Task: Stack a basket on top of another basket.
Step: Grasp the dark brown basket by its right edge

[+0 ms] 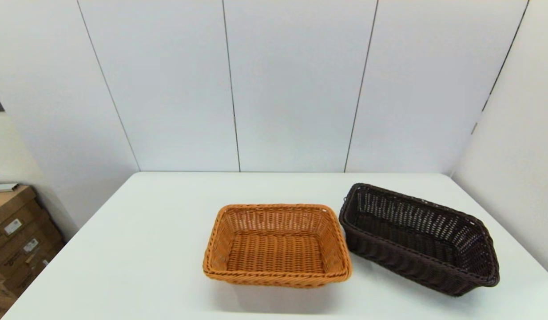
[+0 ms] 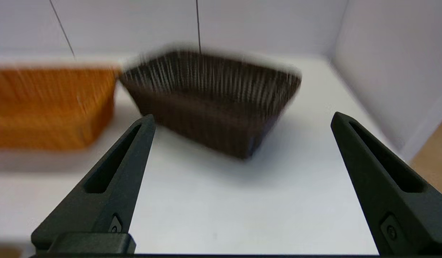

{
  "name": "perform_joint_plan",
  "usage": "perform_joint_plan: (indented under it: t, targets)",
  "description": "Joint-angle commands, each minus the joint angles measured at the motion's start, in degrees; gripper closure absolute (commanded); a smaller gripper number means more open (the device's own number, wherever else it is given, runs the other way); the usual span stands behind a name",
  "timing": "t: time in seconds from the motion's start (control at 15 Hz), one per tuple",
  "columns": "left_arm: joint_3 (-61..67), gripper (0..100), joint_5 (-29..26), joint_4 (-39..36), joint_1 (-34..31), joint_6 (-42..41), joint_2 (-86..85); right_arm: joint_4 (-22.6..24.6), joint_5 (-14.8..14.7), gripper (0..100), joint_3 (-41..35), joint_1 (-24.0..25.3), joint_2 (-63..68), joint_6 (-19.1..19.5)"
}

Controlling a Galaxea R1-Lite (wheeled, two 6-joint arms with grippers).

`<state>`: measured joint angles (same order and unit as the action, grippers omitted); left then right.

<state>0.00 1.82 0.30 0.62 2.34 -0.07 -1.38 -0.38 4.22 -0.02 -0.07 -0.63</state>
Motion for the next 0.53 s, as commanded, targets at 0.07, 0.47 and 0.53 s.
perform_joint_plan:
  t: [0.07,0.47,0.53]
  targets:
    - [0.00,0,0.03,0.05,-0.01,0.03,-0.01,-1.52,1.61,0,5.19,0.02,-0.01,0.19]
    - [0.00,0,0.03,-0.04,-0.01,0.03,-0.01,-21.91,12.07,0,20.30,0.02,0.07,0.02]
    - [0.00,0,0.03,-0.04,-0.01,0.03,-0.01,-24.46,13.74,0,22.59,0.02,0.60,0.02]
